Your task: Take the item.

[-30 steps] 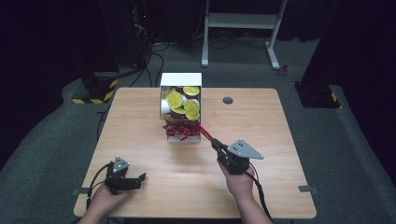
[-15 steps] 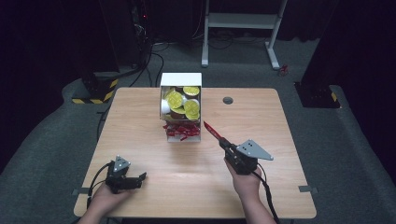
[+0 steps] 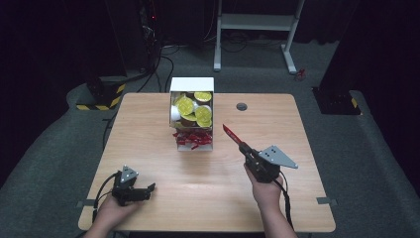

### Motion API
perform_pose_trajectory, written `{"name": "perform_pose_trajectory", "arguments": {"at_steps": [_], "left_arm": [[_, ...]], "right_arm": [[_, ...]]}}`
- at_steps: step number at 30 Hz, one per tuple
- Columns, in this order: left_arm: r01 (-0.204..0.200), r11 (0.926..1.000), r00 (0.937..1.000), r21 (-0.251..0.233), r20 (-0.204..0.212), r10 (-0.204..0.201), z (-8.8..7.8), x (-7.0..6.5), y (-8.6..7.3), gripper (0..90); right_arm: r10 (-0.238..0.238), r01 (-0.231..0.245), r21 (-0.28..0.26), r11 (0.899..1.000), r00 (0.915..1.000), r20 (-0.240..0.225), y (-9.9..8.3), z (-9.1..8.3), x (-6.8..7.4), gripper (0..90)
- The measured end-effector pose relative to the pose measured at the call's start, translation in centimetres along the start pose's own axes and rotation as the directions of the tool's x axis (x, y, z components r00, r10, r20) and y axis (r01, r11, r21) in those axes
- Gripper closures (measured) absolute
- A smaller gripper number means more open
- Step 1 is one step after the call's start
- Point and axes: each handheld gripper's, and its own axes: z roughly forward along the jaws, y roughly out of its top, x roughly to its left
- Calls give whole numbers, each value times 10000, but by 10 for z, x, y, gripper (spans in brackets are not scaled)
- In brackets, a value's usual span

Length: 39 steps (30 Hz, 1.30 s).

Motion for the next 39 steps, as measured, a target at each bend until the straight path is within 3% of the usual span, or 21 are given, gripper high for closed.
{"name": "perform_pose_trajectory", "arguments": {"at_steps": [14, 26, 39], "left_arm": [[17, 10000, 10000, 2, 19, -17, 0, 0, 0, 86], [14, 10000, 10000, 4, 16, -14, 0, 0, 0, 86], [-8, 10000, 10000, 11, 14, 8, -1, 0, -1, 88]], "right_arm": [[331, -324, -93, 9994, 9961, 824, 1, -10, -32, 875], [264, -264, -18, 9996, 9908, 1331, -2, -13, -45, 874], [254, -298, 235, 9993, 9850, 1708, -10, -3, -57, 874]]}}
